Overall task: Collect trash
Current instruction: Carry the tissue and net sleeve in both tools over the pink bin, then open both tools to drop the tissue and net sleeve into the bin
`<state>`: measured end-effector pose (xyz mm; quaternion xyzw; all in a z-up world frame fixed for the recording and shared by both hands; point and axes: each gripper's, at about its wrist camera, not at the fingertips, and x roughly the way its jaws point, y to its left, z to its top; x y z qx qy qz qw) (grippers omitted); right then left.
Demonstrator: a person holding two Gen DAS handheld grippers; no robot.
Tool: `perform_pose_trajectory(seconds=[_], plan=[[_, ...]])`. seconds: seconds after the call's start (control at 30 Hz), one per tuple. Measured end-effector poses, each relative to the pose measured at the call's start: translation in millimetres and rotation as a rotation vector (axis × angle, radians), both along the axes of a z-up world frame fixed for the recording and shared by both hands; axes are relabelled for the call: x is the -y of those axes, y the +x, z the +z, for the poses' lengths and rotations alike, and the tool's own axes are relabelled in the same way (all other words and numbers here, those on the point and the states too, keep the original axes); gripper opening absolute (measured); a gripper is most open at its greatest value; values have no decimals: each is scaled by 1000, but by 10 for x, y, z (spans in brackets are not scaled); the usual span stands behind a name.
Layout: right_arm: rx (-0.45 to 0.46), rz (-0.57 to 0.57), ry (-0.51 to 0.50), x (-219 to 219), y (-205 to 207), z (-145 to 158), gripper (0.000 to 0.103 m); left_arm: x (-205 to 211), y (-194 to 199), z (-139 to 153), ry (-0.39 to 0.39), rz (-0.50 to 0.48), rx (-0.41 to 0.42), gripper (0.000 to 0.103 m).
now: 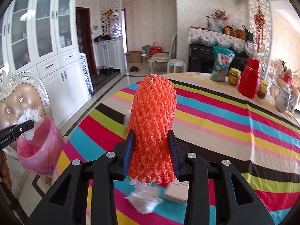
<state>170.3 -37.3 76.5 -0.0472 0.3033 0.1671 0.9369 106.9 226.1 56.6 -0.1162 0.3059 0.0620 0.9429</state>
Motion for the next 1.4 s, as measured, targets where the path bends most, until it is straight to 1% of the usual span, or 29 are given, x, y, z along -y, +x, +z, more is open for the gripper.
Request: perform_pose_trajectory(seconds=[0.23,0.37,0.67,1.0,1.23,1.4], plan=[[8,80,-5,-609,-90,74,35,-498,-234,168,19,62,26,21],[8,143,-13,-1028,-157,105,35,-794,-369,239,21,100,37,21],[0,291,-27,-2018,-339,106,35,-1438,-641,223,11,188,37,21],[-28,409,-44,-2928,-444,28,35,-1855,-772,152,2,237,26,21],[-60,468,-71,-3362,-512,-158,35,-2047,-793,112,-6,252,19,22],[-71,489,-83,-3540,-512,-251,36,-2119,-804,81,-16,261,15,22]])
